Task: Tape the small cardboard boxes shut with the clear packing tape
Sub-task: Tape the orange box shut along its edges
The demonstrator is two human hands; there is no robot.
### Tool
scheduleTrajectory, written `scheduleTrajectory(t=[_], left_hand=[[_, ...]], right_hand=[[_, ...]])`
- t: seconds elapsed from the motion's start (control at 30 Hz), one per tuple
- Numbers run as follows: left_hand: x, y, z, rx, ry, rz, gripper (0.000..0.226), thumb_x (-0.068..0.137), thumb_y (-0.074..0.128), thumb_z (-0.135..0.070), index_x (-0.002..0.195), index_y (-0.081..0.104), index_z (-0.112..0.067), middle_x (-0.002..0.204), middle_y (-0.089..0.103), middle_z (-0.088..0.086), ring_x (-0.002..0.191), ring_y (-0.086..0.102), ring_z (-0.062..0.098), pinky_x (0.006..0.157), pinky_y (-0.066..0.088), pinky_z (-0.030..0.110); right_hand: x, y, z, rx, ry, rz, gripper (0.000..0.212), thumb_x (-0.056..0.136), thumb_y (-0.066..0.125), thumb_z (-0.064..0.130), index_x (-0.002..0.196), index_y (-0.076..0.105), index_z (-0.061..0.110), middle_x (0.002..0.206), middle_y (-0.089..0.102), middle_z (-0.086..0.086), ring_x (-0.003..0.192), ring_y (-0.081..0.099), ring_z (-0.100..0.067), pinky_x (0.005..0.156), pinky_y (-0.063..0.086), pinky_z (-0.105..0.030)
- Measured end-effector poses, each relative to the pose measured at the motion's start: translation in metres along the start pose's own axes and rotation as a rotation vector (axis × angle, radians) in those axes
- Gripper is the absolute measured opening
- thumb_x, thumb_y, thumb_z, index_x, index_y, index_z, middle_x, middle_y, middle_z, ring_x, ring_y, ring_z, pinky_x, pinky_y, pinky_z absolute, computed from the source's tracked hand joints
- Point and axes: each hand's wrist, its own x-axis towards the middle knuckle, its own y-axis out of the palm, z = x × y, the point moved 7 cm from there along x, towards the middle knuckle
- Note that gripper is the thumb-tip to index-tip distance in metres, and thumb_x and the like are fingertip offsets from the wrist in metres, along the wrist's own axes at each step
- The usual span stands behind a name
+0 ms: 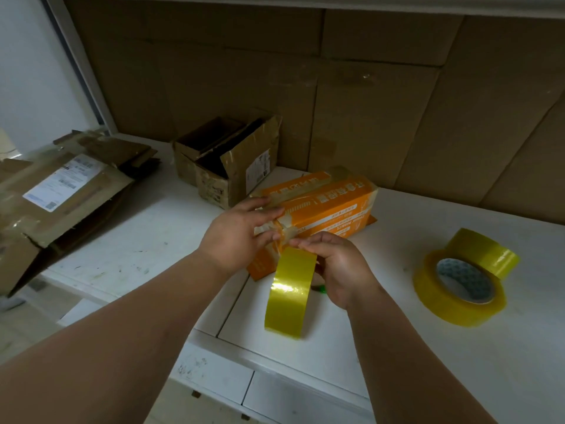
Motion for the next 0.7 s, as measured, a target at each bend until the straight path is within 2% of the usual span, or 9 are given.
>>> scheduleTrajectory(t=[0.1,0.17,0.23,0.3,0.33,0.4,0.5,0.6,0.7], left_hand=[[-0.002,0.001,-0.001,0.016,0.066,-0.014,0.047,0.084,0.076,-0.025,0.129,0.064,-0.028,0.142,0.055,0.004,0.119,0.061,0.024,0.095,0.053,0.043],[-0.002,-0.001,-0.002,-0.019,0.055,-0.016,0.050,0.087,0.074,-0.023,0.133,0.058,-0.034,0.144,0.052,0.000,0.108,0.066,0.020,0.092,0.055,0.038],[-0.003,-0.001,-0.001,-0.131,-0.053,0.040,0.064,0.091,0.069,-0.025,0.141,0.038,-0.051,0.146,0.044,-0.014,0.106,0.065,0.010,0.090,0.052,0.029],[-0.010,-0.002,-0.003,-0.221,-0.151,0.028,0.080,0.092,0.068,-0.030,0.144,0.014,-0.058,0.149,0.033,-0.021,0.106,0.059,0.004,0.086,0.047,0.025],[-0.014,-0.006,-0.006,-0.220,-0.150,-0.054,0.083,0.089,0.070,-0.030,0.145,0.014,-0.055,0.152,0.030,-0.015,0.106,0.055,0.005,0.084,0.046,0.024],[-0.028,-0.012,-0.011,-0.240,-0.134,-0.227,0.076,0.081,0.077,-0.022,0.141,0.035,-0.041,0.142,0.034,-0.004,0.100,0.049,0.004,0.078,0.045,0.018],[-0.041,-0.006,-0.011,-0.304,-0.187,-0.243,0.053,0.079,0.077,-0.012,0.118,0.052,-0.036,0.116,0.042,-0.007,0.090,0.050,-0.002,0.068,0.040,0.005],[-0.043,-0.002,-0.006,-0.471,-0.291,-0.188,0.042,0.083,0.075,-0.008,0.111,0.060,-0.035,0.096,0.059,-0.008,0.084,0.059,0.002,0.070,0.047,0.017],[-0.044,0.001,-0.006,-0.607,-0.324,-0.138,0.040,0.084,0.073,-0.002,0.107,0.062,-0.032,0.082,0.067,-0.004,0.082,0.066,0.012,0.079,0.053,0.029]], right_hand=[[-0.001,-0.003,-0.002,0.044,0.042,0.009,0.020,0.084,0.064,0.002,0.069,0.064,0.016,0.102,0.075,-0.010,0.099,0.065,-0.029,0.096,0.046,-0.049],[-0.002,-0.005,-0.005,0.091,0.075,0.010,0.019,0.084,0.063,0.001,0.071,0.064,0.014,0.099,0.075,-0.010,0.096,0.065,-0.029,0.089,0.047,-0.043],[-0.004,-0.005,-0.006,0.117,0.076,0.010,0.020,0.085,0.063,0.001,0.070,0.065,0.014,0.094,0.074,-0.010,0.092,0.065,-0.029,0.086,0.046,-0.042],[-0.006,-0.004,-0.004,0.083,0.052,0.010,0.019,0.086,0.062,0.001,0.072,0.065,0.013,0.093,0.073,-0.011,0.087,0.065,-0.027,0.082,0.046,-0.040],[-0.006,-0.004,-0.003,0.048,0.039,0.006,0.017,0.087,0.063,0.002,0.074,0.065,0.013,0.094,0.072,-0.012,0.085,0.064,-0.026,0.079,0.047,-0.038],[-0.007,-0.005,-0.002,-0.025,0.023,-0.009,0.013,0.086,0.065,0.005,0.077,0.066,0.014,0.097,0.072,-0.013,0.085,0.063,-0.025,0.079,0.046,-0.037],[-0.007,-0.005,0.001,-0.102,0.011,-0.016,0.008,0.081,0.071,0.013,0.076,0.067,0.018,0.097,0.073,-0.012,0.091,0.062,-0.028,0.088,0.045,-0.048],[-0.010,-0.004,0.002,-0.111,0.004,-0.024,0.010,0.071,0.075,0.019,0.077,0.068,0.017,0.104,0.072,-0.018,0.095,0.063,-0.030,0.093,0.046,-0.052],[-0.011,-0.002,0.000,-0.089,0.014,-0.020,0.008,0.081,0.073,0.011,0.078,0.066,0.015,0.096,0.073,-0.015,0.091,0.062,-0.028,0.084,0.046,-0.043]])
